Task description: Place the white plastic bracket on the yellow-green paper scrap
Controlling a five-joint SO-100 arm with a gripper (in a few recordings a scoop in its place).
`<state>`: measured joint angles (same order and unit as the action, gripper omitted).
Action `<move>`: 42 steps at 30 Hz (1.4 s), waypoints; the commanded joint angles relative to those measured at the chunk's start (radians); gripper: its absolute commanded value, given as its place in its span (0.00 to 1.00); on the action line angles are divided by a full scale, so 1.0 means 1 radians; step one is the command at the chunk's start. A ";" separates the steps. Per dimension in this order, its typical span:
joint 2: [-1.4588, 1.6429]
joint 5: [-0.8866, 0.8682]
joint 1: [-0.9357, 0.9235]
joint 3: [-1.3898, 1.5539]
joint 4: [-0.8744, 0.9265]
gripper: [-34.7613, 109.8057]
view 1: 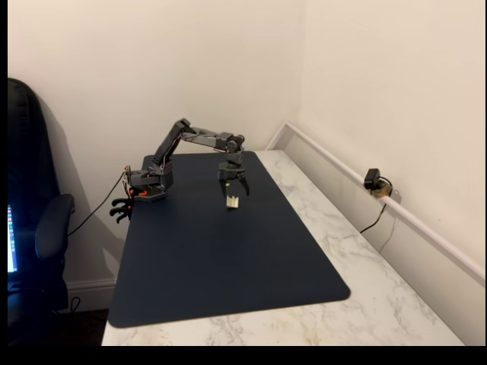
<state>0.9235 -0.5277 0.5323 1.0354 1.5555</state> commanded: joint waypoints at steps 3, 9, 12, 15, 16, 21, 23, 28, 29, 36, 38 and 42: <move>0.021 -0.023 0.012 0.003 -0.003 0.52; -0.008 -0.017 -0.008 0.006 -0.020 0.52; -0.028 -0.014 -0.015 0.005 -0.026 0.52; -0.044 -0.012 -0.023 0.005 -0.031 0.52; -0.048 -0.011 -0.026 0.005 -0.031 0.52; -0.057 -0.006 -0.046 0.000 -0.031 0.48; -0.064 -0.014 -0.057 -0.011 -0.018 0.35; -0.072 -0.008 -0.064 -0.023 0.012 0.27; -0.072 -0.006 -0.064 -0.025 0.018 0.26; -0.084 0.006 -0.071 -0.035 0.066 0.53; -0.084 0.012 -0.069 -0.058 0.091 0.53; -0.091 0.008 -0.048 -0.133 0.147 0.53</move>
<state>0.7946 -0.5093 0.4633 0.9833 1.6460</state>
